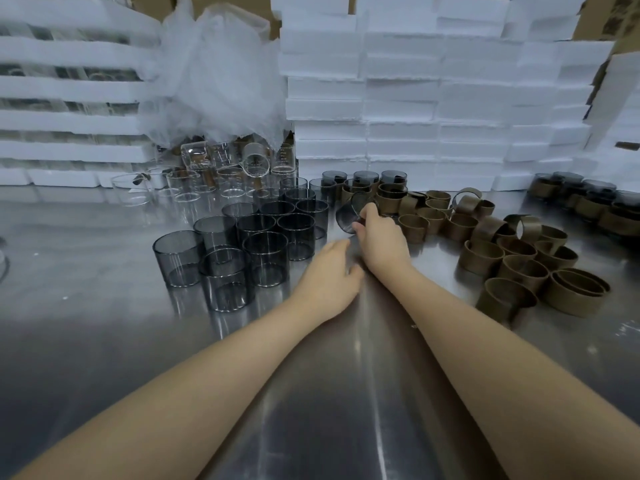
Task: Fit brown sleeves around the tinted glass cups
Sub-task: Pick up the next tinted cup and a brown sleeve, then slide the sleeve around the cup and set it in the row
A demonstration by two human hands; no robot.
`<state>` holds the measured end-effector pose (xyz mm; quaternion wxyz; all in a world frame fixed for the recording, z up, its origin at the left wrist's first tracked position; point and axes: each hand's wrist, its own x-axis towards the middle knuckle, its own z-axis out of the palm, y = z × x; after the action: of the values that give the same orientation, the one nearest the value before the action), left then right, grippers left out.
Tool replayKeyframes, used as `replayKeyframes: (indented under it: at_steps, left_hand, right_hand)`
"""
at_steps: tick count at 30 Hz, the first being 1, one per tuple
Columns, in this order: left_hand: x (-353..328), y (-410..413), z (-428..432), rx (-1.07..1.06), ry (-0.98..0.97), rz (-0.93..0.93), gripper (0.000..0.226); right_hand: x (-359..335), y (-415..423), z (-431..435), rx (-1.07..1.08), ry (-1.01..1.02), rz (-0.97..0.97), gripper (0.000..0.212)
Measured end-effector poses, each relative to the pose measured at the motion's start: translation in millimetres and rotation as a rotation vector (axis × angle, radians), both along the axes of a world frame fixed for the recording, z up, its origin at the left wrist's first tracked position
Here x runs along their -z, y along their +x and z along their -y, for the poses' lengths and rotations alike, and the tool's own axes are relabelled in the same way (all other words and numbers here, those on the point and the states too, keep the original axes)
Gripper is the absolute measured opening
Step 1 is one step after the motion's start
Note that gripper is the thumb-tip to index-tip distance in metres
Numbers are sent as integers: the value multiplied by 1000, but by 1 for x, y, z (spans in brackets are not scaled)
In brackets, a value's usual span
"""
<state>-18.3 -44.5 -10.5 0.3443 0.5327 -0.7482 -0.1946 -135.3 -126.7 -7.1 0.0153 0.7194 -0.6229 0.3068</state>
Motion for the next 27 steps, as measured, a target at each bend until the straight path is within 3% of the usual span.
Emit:
replayKeyframes:
  at_steps: [2, 5, 8, 13, 15, 18, 20, 24, 27]
  left_hand:
    - [-5, 1, -3, -36, 56, -187, 29]
    - [-9, 4, -9, 10, 131, -510, 54]
    - [-12, 7, -14, 114, 108, -700, 59]
    - [-14, 11, -12, 155, 181, -939, 42]
    - [-14, 14, -10, 193, 220, -982, 39]
    - [-13, 14, -9, 236, 230, -985, 52]
    - [-12, 13, -9, 271, 226, -913, 60]
    - [-9, 11, -9, 301, 256, -810, 63]
    - [-9, 11, -7, 290, 251, -803, 46]
  right_hand:
    - [-2, -5, -23, -47, -41, 64, 25]
    - [-5, -9, -59, -190, -146, 211, 21]
    - [-5, -12, -83, -295, -210, 271, 14]
    - [-14, -22, -84, -327, -411, 21, 13]
    - [-13, -25, -80, -339, -367, 128, 23]
    - [-13, -30, -76, -410, -221, 453, 66]
    - [-11, -34, -71, -489, -193, 521, 85]
    - [-10, -31, -72, -524, -172, 538, 63]
    - [-12, -27, -75, -512, -161, 588, 57]
